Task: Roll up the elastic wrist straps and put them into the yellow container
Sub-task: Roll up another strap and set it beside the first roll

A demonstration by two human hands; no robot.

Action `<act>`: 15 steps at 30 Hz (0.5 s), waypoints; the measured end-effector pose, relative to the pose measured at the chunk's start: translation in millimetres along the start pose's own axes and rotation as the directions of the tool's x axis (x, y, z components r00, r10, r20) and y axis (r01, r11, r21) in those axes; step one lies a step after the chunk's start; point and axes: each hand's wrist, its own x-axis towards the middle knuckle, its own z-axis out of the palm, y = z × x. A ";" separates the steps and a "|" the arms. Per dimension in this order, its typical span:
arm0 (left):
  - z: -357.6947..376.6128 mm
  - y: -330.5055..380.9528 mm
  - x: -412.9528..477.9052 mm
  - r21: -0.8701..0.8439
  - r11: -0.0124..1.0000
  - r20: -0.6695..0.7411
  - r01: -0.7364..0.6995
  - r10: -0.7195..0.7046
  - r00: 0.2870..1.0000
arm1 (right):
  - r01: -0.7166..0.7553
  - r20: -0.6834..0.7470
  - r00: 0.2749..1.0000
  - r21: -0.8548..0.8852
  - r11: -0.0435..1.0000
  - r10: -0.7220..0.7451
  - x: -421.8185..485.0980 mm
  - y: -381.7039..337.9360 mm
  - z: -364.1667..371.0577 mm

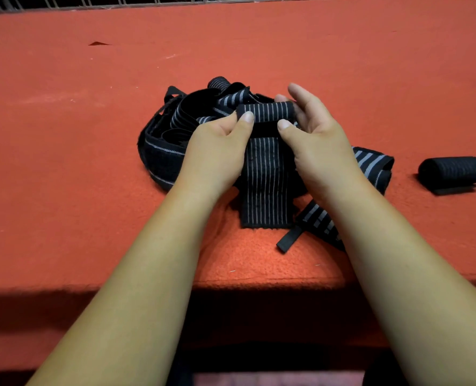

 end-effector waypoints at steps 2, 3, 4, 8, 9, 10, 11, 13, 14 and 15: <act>0.8 -1.2 -0.6 0.007 1.000 -0.003 -0.021 0.021 1.000 | -0.023 0.009 1.000 0.030 0.999 0.022 2.6 0.1 -2.7; 1.1 -1.5 -0.3 0.004 1.000 -0.011 -0.030 0.030 1.000 | -0.040 0.001 0.999 0.051 0.998 0.040 3.3 0.8 -4.0; 1.4 -1.9 0.5 -0.006 0.999 -0.021 -0.034 0.034 0.999 | -0.060 -0.008 0.998 0.074 0.995 0.061 3.5 1.5 -4.6; 2.2 -3.1 3.5 -0.126 0.992 -0.058 -0.002 -0.005 0.998 | -0.085 0.021 0.996 0.050 0.995 0.084 0.4 2.4 -2.2; 2.1 -3.4 3.6 -0.167 0.986 -0.071 0.011 -0.023 0.997 | -0.074 0.043 0.996 0.026 0.997 0.072 -0.4 2.2 -2.0; 1.9 -3.7 3.8 -0.200 0.980 -0.085 0.024 -0.042 0.995 | -0.068 0.055 0.996 0.008 0.998 0.067 -0.8 2.3 -1.8; 1.0 -3.4 3.7 -0.226 0.973 -0.095 0.036 -0.058 0.994 | -0.070 0.065 0.995 -0.005 0.998 0.071 -1.3 1.5 -1.4; -1.3 -2.1 3.9 -0.268 0.962 -0.092 0.059 -0.087 0.992 | -0.103 0.089 0.991 -0.012 0.995 0.103 -1.4 0.4 -0.4; -2.2 -1.5 4.1 -0.283 0.957 -0.081 0.070 -0.097 0.992 | -0.130 0.097 0.987 0.007 0.992 0.129 -2.0 0.0 0.4; -3.2 -0.5 4.0 -0.293 0.953 -0.068 0.079 -0.103 0.992 | -0.158 0.097 0.983 0.024 0.987 0.155 -2.5 -0.3 1.0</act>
